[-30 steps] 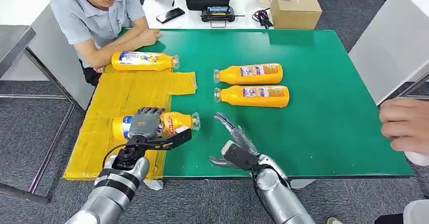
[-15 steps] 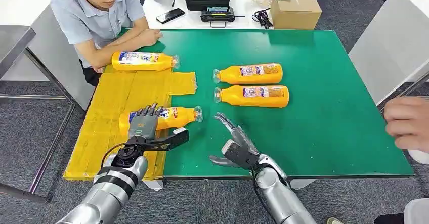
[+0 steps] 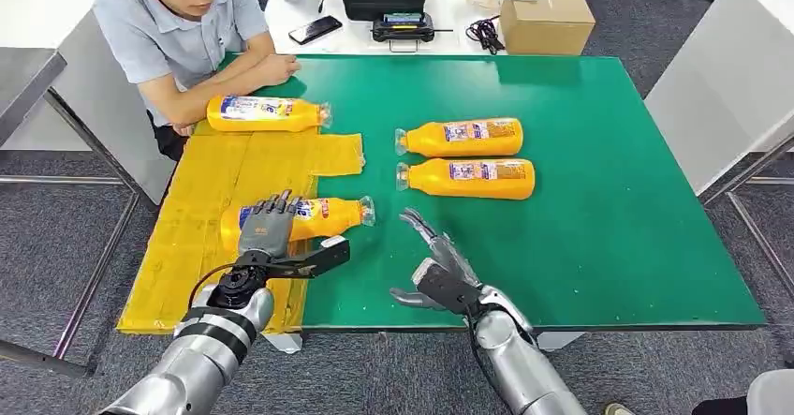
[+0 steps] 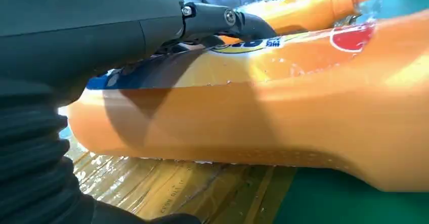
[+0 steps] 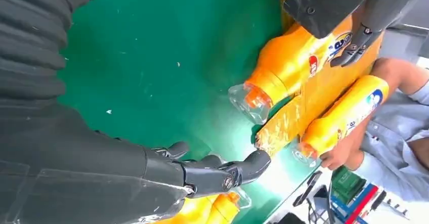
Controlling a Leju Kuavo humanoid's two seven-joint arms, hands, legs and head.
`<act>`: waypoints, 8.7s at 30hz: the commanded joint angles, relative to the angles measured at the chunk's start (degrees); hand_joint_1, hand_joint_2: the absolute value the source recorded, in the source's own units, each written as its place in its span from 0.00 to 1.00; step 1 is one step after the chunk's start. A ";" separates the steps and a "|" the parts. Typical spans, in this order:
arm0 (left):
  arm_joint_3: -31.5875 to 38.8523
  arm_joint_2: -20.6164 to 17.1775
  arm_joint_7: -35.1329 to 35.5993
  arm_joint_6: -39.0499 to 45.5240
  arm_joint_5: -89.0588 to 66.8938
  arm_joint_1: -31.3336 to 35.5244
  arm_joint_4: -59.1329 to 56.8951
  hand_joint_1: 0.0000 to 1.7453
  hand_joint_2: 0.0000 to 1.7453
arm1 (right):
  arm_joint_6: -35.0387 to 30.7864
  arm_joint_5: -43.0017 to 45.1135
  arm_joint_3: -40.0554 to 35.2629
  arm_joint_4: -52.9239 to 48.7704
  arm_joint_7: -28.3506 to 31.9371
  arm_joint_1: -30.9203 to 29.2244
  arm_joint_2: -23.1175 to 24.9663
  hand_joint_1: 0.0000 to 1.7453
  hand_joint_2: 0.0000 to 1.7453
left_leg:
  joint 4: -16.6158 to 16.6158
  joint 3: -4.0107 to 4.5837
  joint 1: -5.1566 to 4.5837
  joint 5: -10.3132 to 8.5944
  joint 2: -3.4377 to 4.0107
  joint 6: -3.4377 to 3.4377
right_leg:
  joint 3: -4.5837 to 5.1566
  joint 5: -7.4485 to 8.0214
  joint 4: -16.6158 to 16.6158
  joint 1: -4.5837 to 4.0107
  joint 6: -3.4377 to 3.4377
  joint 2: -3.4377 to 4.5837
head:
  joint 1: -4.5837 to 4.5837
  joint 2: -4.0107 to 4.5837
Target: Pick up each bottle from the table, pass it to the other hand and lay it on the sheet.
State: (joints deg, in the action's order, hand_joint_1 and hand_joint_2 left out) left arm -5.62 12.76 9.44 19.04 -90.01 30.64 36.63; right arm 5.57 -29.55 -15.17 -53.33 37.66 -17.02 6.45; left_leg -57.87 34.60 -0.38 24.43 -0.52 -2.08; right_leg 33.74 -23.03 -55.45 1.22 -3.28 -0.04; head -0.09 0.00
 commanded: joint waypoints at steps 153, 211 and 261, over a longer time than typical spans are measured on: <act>-11.46 7.24 -28.62 -16.93 111.60 -13.80 10.57 0.00 1.00 | 11.45 7.02 -3.81 -4.69 -7.73 -4.77 -6.42 1.00 1.00 | -0.01 -0.25 0.13 -0.06 0.09 0.06 | -0.32 0.16 0.17 -0.13 0.10 0.08 | 0.04 0.00; -15.27 7.24 -30.70 -13.03 103.05 -9.16 10.23 1.00 1.00 | 7.82 9.42 -11.27 7.30 -8.29 -6.66 -4.59 0.85 1.00 | -0.02 0.07 0.01 -0.08 0.02 0.07 | -0.03 0.17 0.15 -0.02 0.12 -0.02 | 0.00 0.00; -5.30 -0.50 2.78 1.76 0.11 -5.14 18.42 1.00 1.00 | 3.09 1.90 -0.88 -0.55 -7.60 -0.96 -2.11 0.00 1.00 | 0.03 0.08 0.02 -0.15 0.05 0.08 | -0.01 0.24 0.18 -0.02 0.11 0.01 | -0.02 0.00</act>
State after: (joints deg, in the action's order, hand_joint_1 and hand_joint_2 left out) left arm -11.87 17.88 5.80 20.20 -88.45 17.41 67.81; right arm 8.24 -28.11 -17.18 -58.49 29.42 -14.69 4.79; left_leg -57.88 34.95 -0.45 24.22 -0.54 -2.17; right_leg 33.98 -22.74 -55.31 1.29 -3.35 -0.06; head -0.11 0.00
